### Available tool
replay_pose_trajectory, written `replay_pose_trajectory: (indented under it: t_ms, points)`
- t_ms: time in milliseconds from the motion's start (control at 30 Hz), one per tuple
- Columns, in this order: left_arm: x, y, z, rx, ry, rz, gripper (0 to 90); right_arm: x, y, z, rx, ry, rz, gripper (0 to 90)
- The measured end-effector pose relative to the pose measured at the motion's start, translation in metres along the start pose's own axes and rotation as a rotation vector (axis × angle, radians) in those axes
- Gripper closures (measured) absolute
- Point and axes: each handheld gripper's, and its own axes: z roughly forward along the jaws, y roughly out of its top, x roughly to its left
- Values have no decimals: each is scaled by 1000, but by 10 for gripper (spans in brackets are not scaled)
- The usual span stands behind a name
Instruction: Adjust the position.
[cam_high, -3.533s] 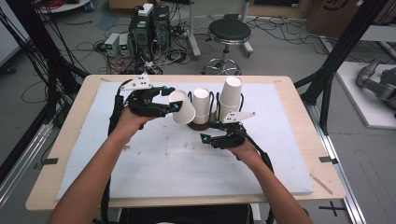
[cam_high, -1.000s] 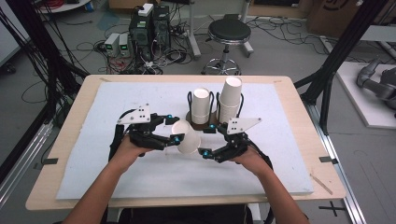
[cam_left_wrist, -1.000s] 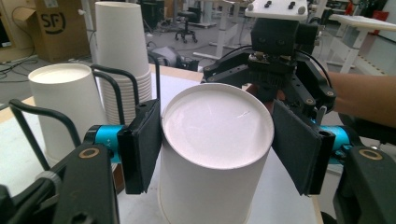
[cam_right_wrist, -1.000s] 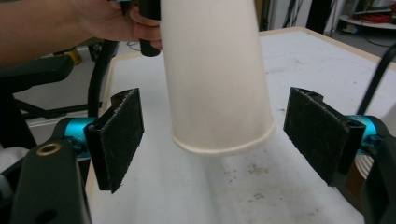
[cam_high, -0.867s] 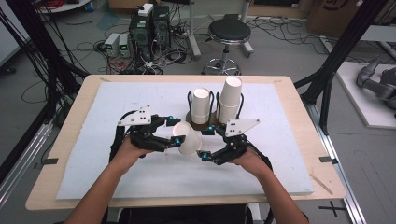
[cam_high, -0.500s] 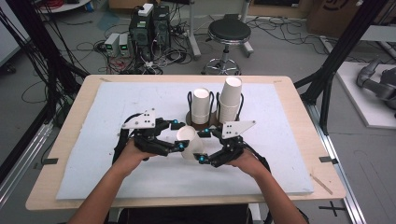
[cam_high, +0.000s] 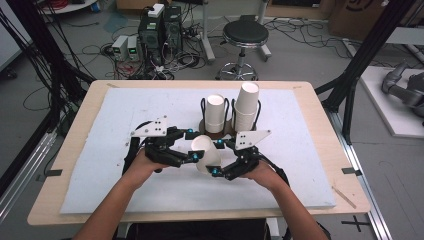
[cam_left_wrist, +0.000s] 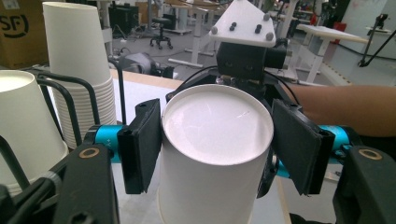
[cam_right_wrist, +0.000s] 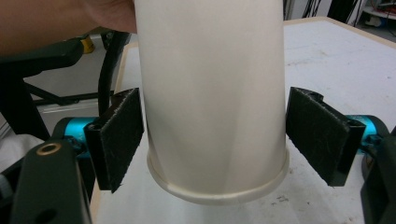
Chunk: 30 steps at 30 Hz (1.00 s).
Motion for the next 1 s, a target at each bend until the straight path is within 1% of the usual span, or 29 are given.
replay_pose_trajectory:
  t_ms: [133,200,233,267,300,433,467,533,567,600,633,667,700,733,767,800,833,900,1000]
  points:
    - [-1,0,1,2,-12,1,355,1,0,1,0,5,-2,205]
    - [-1,0,3,3,-20,2,355,1,0,2,2,7,-17,205]
    - [-1,0,3,3,-20,2,355,1,0,2,2,7,-17,205]
    - [-1,0,4,3,-22,1,355,1,0,1,8,14,-22,238]
    - [-1,0,4,5,-25,0,356,1,0,1,8,15,-28,243]
    - [0,-1,5,21,-22,-2,355,0,0,-1,21,21,-49,280]
    - [0,-1,5,22,-19,1,355,1,0,-1,27,19,-42,286]
    - [0,-1,4,24,-10,16,354,-1,0,-1,32,22,-47,299]
    - [0,0,3,25,3,17,347,-1,-1,-1,33,18,-45,299]
    - [0,1,2,25,13,5,299,-2,-1,-2,32,15,-48,301]
    - [0,1,2,25,13,5,252,-2,-1,-2,32,15,-48,301]
    - [1,5,1,38,24,-2,230,-2,-1,-2,34,15,-46,302]
    - [1,5,1,38,24,-2,216,-3,-1,-3,33,14,-44,308]
    - [0,9,2,52,19,15,209,-4,-1,-4,32,13,-42,314]
    - [0,10,3,64,14,21,204,-5,-1,-4,30,12,-48,315]
    - [0,11,5,74,13,28,203,-5,0,-5,27,11,-44,315]
    - [0,12,7,83,19,31,203,-6,0,-5,25,9,-42,316]
    - [2,11,9,80,23,23,202,-6,0,-6,21,8,-41,324]
    - [4,10,11,90,13,18,203,-5,1,-7,21,10,-46,330]
